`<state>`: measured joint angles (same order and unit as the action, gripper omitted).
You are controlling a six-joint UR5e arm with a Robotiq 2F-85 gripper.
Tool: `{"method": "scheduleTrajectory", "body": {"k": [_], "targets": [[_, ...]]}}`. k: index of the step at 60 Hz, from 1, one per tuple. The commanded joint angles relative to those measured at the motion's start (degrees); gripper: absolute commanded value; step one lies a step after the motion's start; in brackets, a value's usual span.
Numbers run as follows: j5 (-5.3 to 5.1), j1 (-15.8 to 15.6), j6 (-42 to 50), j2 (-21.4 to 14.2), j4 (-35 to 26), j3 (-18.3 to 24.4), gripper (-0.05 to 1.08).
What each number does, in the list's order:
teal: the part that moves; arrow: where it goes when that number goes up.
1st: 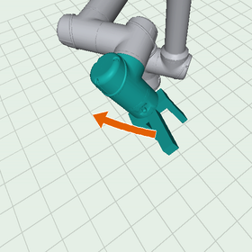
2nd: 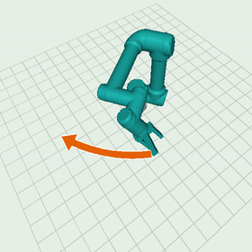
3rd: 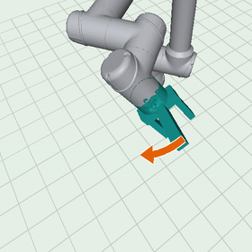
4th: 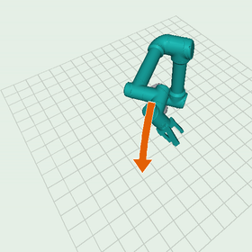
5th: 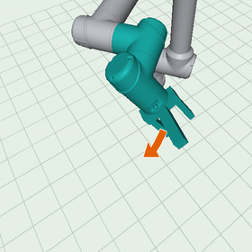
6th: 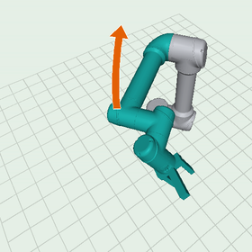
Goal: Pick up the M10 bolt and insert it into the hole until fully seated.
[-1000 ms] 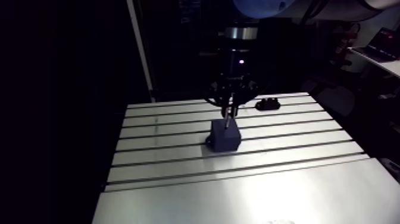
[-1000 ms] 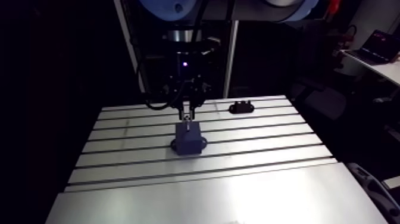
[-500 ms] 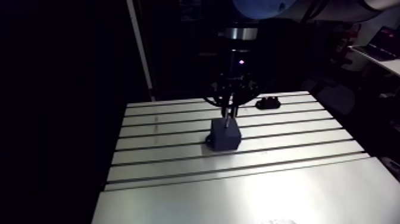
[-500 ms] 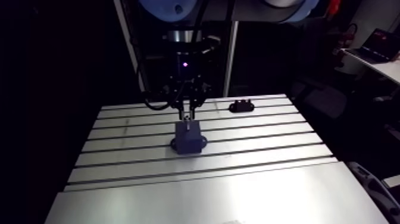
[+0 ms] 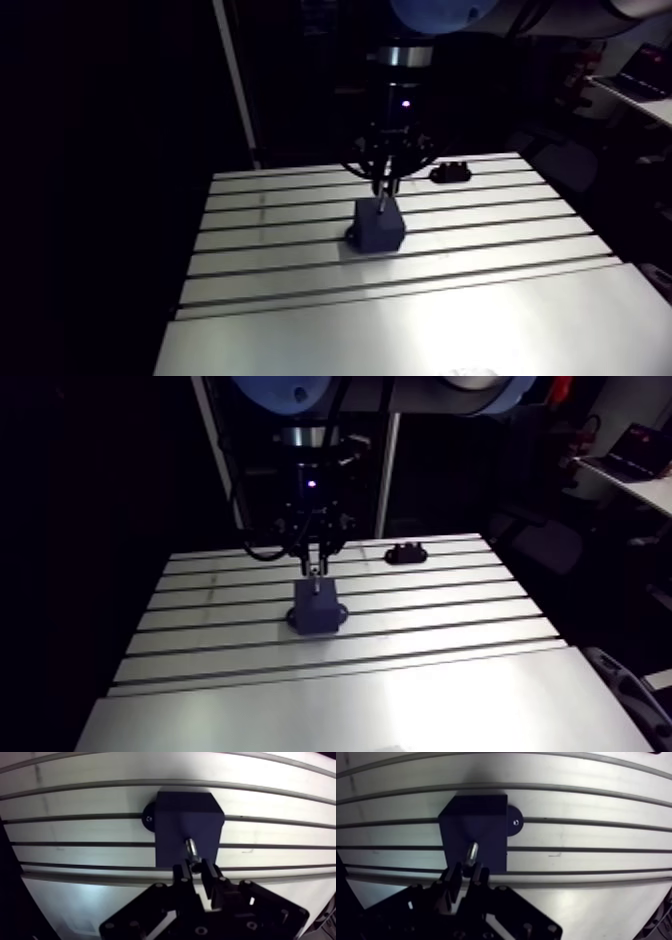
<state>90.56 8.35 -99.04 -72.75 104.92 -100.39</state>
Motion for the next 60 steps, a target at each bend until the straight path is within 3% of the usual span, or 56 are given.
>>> {"method": "scheduleTrajectory", "body": {"k": [1,60], "targets": [[0.01,0.0,-0.1,-0.1,-0.1,0.1,1.08],[0.19,0.0,-0.1,-0.2,0.1,-0.6,1.08]]}}
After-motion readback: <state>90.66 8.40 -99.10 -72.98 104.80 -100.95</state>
